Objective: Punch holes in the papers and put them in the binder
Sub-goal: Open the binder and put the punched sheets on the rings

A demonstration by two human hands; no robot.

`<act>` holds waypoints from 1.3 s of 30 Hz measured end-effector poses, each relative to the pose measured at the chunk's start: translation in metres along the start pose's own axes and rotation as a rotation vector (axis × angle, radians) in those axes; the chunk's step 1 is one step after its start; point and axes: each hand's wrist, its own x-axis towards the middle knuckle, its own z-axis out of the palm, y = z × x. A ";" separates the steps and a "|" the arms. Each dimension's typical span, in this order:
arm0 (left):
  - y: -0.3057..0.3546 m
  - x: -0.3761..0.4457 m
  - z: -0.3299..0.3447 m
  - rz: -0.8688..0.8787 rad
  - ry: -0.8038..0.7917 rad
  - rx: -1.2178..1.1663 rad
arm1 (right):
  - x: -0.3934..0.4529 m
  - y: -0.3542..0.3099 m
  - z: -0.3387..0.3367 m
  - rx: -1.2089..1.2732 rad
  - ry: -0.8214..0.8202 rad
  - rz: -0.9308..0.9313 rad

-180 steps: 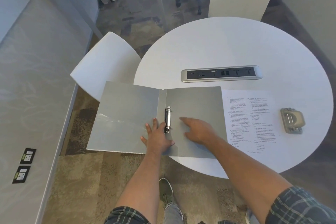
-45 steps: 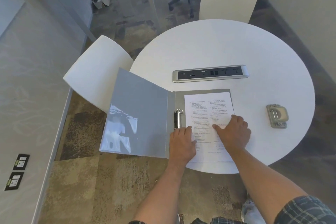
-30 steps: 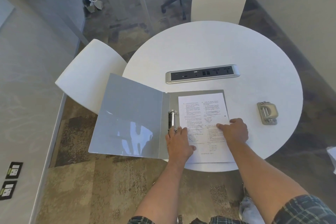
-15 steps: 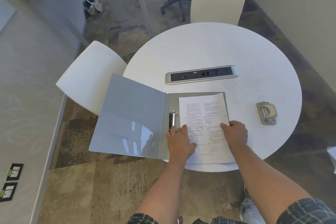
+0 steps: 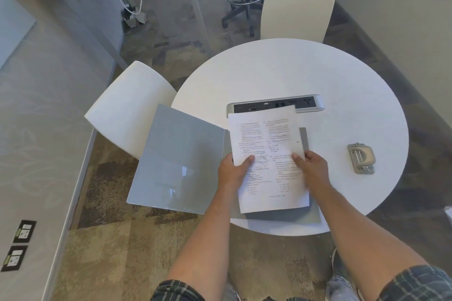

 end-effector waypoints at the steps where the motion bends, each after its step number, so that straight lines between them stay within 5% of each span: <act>1: 0.003 0.002 -0.005 0.031 -0.002 0.003 | 0.000 0.000 0.006 -0.060 -0.016 0.004; 13: 0.072 -0.006 -0.024 0.213 0.029 0.144 | -0.018 -0.034 0.081 -0.496 -0.071 -0.259; 20: 0.083 -0.016 -0.004 0.286 -0.217 0.071 | -0.029 -0.065 0.081 0.463 -0.593 0.067; 25: 0.064 -0.011 0.008 0.204 -0.262 0.243 | -0.022 -0.048 0.059 0.729 -0.698 0.230; 29: 0.039 -0.007 0.012 0.180 -0.292 0.360 | -0.016 -0.033 0.046 0.351 -0.477 0.206; 32: 0.020 0.001 0.010 0.196 -0.138 0.414 | -0.010 -0.015 0.036 0.116 -0.308 0.161; 36: -0.002 0.019 -0.001 0.087 0.088 0.480 | -0.005 0.005 0.026 -0.005 -0.181 0.174; 39: -0.012 0.032 -0.010 -0.025 0.095 0.446 | -0.004 0.011 0.022 -0.005 -0.130 0.159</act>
